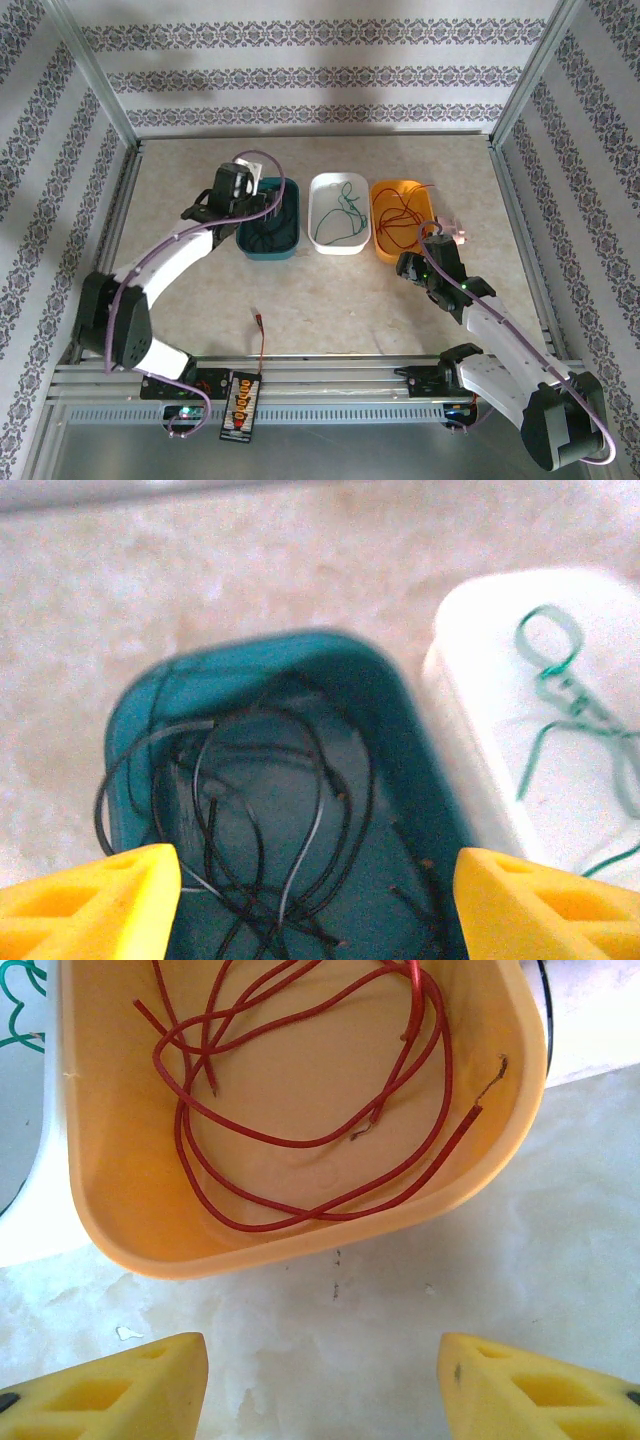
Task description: Untangle the cables
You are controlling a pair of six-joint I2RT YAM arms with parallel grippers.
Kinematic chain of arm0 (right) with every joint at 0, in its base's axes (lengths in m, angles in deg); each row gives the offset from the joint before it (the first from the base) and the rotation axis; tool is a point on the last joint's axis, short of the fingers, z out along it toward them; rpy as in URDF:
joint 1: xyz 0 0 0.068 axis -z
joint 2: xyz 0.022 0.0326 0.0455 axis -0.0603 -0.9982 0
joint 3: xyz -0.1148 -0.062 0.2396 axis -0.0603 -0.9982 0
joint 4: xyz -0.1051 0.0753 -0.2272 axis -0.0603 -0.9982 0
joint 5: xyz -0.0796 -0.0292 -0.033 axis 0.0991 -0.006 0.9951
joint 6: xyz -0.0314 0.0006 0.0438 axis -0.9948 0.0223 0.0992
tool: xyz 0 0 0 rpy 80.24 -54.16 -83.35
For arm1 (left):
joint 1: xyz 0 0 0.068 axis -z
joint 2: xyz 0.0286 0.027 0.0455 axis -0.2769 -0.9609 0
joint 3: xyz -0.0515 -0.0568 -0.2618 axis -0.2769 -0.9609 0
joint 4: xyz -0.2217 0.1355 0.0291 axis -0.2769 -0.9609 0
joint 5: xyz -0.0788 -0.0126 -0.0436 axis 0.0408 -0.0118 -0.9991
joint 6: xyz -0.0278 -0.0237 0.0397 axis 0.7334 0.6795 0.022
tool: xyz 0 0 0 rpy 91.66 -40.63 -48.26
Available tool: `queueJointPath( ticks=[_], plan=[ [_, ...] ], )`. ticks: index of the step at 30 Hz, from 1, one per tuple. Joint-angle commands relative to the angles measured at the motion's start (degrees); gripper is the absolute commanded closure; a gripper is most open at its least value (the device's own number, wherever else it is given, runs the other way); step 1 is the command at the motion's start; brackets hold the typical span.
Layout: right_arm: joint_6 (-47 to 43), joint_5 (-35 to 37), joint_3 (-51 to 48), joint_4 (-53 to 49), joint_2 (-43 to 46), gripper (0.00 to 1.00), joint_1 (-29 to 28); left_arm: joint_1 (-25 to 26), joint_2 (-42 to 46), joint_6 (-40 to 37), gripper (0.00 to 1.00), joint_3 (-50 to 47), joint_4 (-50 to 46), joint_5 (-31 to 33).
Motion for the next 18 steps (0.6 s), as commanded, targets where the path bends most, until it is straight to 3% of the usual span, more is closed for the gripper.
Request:
queueJointPath(
  ticks=[1,3,4,8,11,12,13,16,18],
  plan=[
    [-0.3,1.0,0.7,-0.2,0.5,0.38,0.6,0.4,4.3,0.3,0.20,-0.5,2.6,2.6],
    [-0.9,2.1,0.6,0.3,0.8,0.38,0.6,0.3,5.3,0.8,0.12,-2.0,2.9,5.2],
    [-1.5,2.9,0.4,0.8,1.0,0.37,0.6,0.3,5.3,0.9,0.00,-2.6,2.3,6.7],
    [-2.2,8.7,0.9,1.6,1.2,0.35,0.6,-0.2,5.2,3.3,0.01,-4.6,-0.1,14.0],
    [-3.4,15.2,2.2,3.6,2.5,0.27,0.6,-1.7,9.1,5.9,0.01,-9.2,1.8,21.1],
    [-4.3,17.8,2.0,5.5,3.2,0.08,0.6,-2.7,10.7,7.1,0.01,-10.9,2.1,23.0],
    [-5.4,20.6,1.4,8.0,4.0,0.02,0.5,-3.9,12.1,7.9,0.01,-12.5,2.4,23.9],
    [-10.1,26.9,-2.0,18.9,6.0,0.02,-0.3,-7.2,14.4,8.2,0.01,-15.8,1.5,25.2],
    [-15.3,29.3,-5.8,29.7,6.1,0.02,-1.0,-8.4,14.4,9.2,0.01,-16.0,-2.1,30.2]
  ],
)
